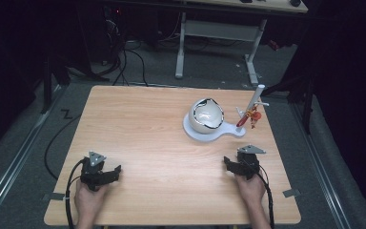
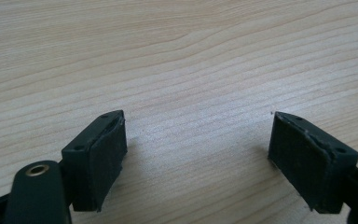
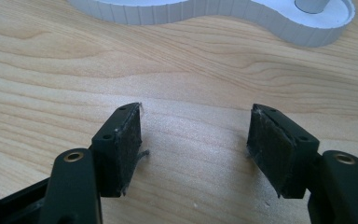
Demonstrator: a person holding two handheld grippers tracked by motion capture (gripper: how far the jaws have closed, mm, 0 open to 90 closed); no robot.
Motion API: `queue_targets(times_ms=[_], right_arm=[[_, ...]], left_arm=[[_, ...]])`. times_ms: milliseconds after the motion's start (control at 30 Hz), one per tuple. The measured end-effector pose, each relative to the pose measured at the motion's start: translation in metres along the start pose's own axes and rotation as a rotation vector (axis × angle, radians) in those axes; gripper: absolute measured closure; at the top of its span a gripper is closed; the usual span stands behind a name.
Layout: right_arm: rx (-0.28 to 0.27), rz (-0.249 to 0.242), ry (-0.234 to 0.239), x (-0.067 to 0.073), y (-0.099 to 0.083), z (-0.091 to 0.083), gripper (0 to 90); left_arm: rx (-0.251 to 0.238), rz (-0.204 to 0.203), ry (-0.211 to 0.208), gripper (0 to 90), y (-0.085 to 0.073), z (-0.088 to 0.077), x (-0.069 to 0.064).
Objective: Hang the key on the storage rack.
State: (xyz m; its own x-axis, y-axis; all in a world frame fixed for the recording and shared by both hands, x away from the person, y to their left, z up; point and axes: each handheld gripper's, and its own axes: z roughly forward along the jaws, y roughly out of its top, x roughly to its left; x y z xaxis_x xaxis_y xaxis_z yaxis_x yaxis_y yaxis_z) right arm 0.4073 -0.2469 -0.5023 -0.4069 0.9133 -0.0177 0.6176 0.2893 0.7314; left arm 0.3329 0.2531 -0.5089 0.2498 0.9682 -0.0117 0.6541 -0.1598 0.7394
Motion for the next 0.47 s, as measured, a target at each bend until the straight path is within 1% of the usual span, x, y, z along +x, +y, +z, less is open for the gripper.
queue_targets(times_ms=[300,367,467], right_arm=[[0.000,0.000,0.001,-0.0001,-0.0002,-0.0002,35.3],[0.000,0.000,0.001,-0.0001,-0.0002,-0.0002,35.2],[0.000,0.003,0.003,-0.0001,-0.0002,-0.0002,35.1]], left_arm=[[-0.001,0.004,0.004,19.8,0.0000,0.0001,-0.0008],[-0.001,0.012,-0.004,20.2,0.0001,0.0001,-0.0011],[-0.001,0.012,-0.004,20.2,0.0001,0.0001,-0.0011]])
